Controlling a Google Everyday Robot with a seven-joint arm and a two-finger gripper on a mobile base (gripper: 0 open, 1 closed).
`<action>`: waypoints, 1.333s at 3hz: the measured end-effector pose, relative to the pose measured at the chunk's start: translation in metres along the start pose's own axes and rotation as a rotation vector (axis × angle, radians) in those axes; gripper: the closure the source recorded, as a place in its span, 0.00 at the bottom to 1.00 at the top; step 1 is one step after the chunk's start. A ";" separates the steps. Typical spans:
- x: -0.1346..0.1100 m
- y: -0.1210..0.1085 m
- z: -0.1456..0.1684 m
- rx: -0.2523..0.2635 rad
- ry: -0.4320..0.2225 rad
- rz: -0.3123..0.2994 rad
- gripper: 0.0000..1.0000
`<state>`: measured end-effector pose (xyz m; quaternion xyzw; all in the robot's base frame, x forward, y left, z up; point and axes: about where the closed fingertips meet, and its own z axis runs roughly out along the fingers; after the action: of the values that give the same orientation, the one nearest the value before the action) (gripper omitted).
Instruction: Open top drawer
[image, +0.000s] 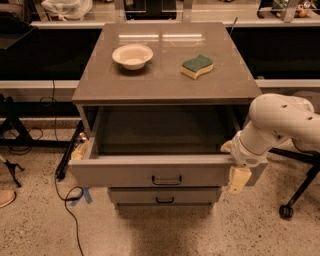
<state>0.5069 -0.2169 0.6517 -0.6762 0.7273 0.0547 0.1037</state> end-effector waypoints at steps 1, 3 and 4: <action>0.006 0.016 -0.003 -0.014 0.027 0.015 0.50; 0.021 0.055 -0.012 -0.011 0.024 0.074 0.96; 0.034 0.088 -0.016 -0.003 0.009 0.126 0.97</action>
Offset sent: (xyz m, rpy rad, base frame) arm -0.0464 -0.0170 0.0075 -0.0516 0.0327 -0.0568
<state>0.4158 -0.2461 0.6547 -0.6295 0.7688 0.0594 0.0958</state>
